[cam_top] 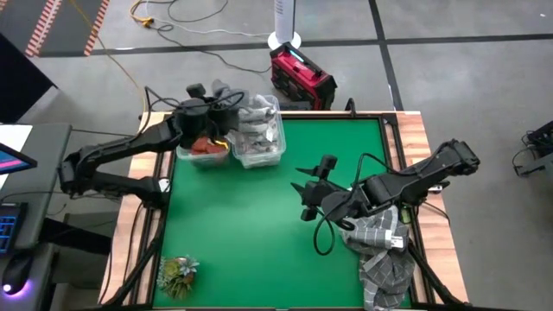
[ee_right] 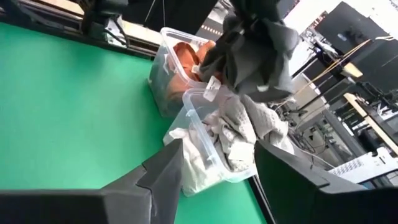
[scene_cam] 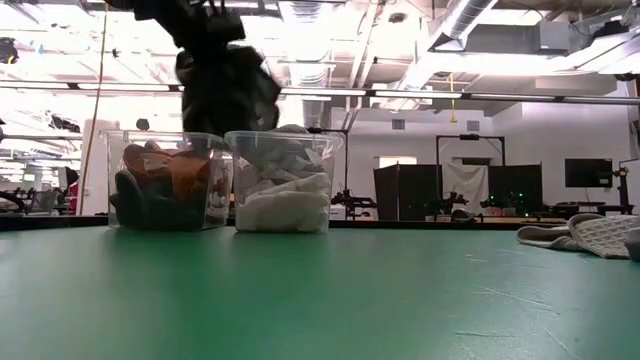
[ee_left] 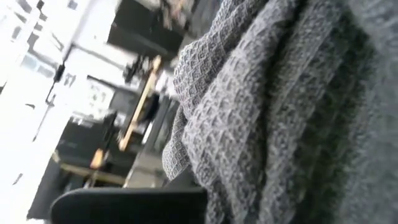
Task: Sort towels by color in basket
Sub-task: Put the gray towel into the left transparent bin
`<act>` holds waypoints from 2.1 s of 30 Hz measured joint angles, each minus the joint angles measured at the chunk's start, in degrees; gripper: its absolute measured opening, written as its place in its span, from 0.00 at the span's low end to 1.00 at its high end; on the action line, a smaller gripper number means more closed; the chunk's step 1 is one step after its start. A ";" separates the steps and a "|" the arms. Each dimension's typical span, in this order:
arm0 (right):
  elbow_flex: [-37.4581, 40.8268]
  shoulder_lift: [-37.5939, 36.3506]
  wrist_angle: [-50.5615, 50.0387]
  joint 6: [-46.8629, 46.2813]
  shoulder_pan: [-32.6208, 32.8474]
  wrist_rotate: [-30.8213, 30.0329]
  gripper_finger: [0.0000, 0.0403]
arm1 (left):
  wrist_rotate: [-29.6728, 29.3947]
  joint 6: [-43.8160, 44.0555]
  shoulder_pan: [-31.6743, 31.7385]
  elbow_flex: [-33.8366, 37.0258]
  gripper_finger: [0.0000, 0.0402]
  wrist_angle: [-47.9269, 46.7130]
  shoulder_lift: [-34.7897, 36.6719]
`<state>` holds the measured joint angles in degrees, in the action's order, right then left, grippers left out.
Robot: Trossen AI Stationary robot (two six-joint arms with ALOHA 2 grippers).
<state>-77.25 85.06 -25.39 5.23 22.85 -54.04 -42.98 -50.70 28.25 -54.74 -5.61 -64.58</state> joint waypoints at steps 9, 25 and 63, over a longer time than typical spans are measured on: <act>0.06 0.07 -5.92 -6.50 -0.58 -0.11 0.56 | -10.65 -2.05 1.16 0.66 0.04 -15.99 -0.18; 0.07 0.09 -4.54 -6.90 -0.93 -0.13 0.56 | 4.47 7.71 1.09 0.70 0.03 -48.58 -1.16; 0.09 0.11 -6.36 -9.77 0.03 0.02 0.56 | 17.95 7.69 16.43 0.48 0.10 -33.63 -27.65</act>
<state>-77.17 85.17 -31.74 -4.54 22.88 -54.02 -25.03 -43.00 44.69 -54.26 -39.24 -92.23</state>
